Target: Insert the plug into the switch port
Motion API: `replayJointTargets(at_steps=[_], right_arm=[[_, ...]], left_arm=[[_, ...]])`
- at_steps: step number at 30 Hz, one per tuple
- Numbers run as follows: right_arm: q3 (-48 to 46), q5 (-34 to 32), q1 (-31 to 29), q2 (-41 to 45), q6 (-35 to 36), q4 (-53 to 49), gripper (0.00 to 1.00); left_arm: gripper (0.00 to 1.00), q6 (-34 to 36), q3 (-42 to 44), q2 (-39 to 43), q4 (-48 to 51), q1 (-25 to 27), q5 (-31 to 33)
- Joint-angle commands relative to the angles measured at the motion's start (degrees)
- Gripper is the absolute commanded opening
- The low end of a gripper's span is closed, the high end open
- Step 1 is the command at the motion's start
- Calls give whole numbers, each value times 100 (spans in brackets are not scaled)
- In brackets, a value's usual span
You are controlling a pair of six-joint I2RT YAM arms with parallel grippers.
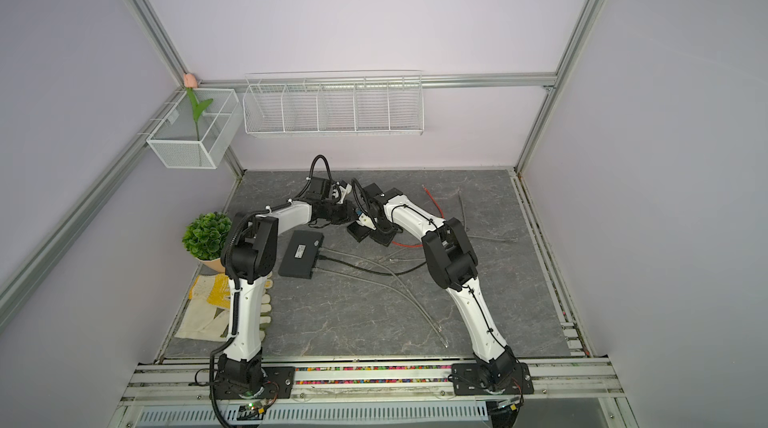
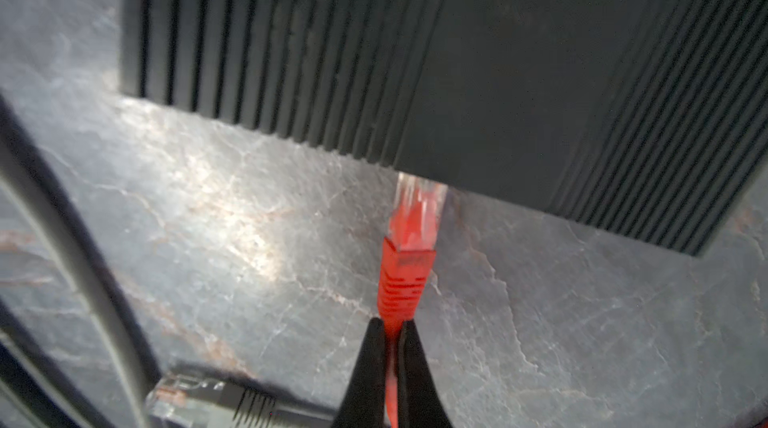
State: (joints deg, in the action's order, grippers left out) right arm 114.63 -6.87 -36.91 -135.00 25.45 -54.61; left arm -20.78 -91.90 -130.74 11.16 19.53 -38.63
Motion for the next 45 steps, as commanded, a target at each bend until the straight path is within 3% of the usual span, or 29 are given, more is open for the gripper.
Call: replayJointTargets(at_steps=[1,12,23,30,45], right_arm=[[-23,135,-126,288,-82,416,7],[18,-595,-170,305,-374,814,7],[-863,30,-249,845,-603,2073,7],[-925,146,-240,792,-626,2482,7],[8,453,-180,197,-619,2383,7]], left_arm=[[17,-5,172,-92,263,112,17],[17,-22,401,54,161,230,88],[16,-94,820,168,-131,311,58],[15,-43,919,115,-184,374,-34],[15,-98,1137,-91,-470,519,-381]])
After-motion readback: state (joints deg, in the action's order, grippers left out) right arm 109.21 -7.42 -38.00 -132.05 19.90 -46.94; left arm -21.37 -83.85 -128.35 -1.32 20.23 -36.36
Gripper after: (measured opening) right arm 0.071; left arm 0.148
